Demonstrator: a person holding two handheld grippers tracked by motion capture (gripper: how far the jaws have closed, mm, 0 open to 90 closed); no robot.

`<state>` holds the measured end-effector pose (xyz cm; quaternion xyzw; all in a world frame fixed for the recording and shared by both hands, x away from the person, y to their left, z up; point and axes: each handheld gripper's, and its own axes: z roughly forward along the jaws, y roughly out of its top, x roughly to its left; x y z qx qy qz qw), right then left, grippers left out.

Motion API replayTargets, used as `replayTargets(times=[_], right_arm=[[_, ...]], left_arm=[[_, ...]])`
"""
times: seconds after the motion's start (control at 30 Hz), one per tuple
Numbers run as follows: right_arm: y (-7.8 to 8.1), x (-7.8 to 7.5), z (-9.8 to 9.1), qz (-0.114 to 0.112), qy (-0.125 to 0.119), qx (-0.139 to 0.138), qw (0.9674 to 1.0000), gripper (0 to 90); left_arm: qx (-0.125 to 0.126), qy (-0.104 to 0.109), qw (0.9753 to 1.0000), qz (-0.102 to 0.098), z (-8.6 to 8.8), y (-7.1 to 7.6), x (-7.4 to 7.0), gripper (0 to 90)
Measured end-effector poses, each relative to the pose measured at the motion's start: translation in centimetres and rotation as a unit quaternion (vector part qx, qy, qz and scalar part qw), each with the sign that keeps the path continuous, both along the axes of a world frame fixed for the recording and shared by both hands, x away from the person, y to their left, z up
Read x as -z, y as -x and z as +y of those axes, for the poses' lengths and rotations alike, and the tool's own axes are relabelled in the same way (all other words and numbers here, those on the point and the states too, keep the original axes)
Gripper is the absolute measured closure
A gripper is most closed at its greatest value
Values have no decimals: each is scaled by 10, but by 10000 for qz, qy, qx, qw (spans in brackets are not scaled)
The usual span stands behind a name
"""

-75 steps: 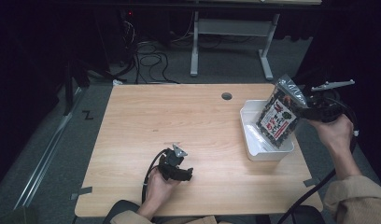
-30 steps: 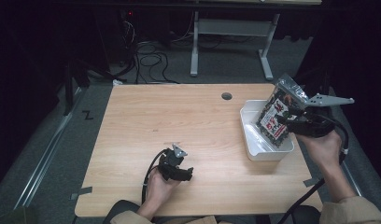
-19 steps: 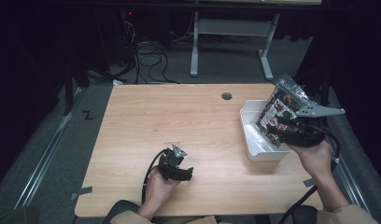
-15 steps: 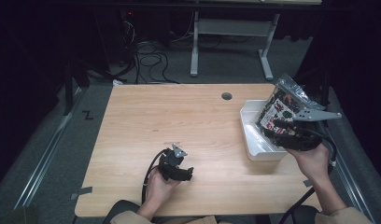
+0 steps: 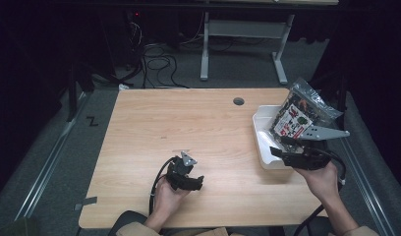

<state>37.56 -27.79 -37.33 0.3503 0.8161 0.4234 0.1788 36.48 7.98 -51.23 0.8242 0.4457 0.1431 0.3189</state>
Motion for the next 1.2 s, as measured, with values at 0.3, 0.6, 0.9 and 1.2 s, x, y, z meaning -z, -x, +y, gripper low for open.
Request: replayTargets(times=[0.3,0.6,0.9,1.2], right_arm=[[9,13,4,148,-39,-156,9998,409],[11,32,13,341,139,-275,9989,419],[13,52,24,556,172,-408,9975,425],[11,70,33,707,145,-422,9965,424]], left_arm=[[8,13,10000,2,0,0,0,232],[12,8,10000,1,0,0,0,235],[13,8,10000,-6,0,0,0,237],[17,13,10000,-6,0,0,0,237]])
